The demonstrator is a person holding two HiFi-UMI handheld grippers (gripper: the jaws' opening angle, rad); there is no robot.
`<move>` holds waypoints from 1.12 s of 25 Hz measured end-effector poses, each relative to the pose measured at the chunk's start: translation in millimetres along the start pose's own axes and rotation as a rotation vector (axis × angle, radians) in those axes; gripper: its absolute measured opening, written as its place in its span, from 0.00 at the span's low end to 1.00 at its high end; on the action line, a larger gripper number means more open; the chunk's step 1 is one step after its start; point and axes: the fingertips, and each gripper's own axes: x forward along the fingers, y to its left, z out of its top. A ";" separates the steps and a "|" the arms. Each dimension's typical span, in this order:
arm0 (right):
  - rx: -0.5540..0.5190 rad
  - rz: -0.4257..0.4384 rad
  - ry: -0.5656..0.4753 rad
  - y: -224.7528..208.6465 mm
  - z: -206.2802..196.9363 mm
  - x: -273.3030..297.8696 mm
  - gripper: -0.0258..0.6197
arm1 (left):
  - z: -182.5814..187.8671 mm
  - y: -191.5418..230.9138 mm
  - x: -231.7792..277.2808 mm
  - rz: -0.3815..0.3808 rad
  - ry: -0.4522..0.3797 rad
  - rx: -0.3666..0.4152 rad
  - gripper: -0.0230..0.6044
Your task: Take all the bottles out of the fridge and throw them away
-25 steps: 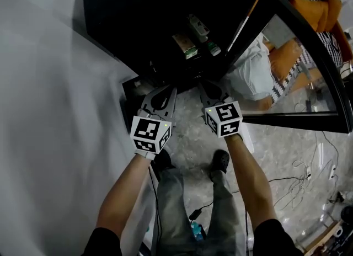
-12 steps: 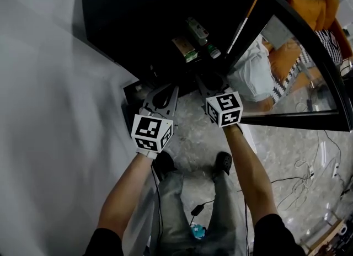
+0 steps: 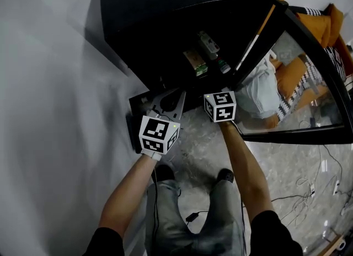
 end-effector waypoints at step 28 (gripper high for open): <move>-0.029 -0.044 0.008 7.0 49.6 -59.3 0.46 | 47.5 -16.8 -45.4 0.045 -0.009 0.028 0.05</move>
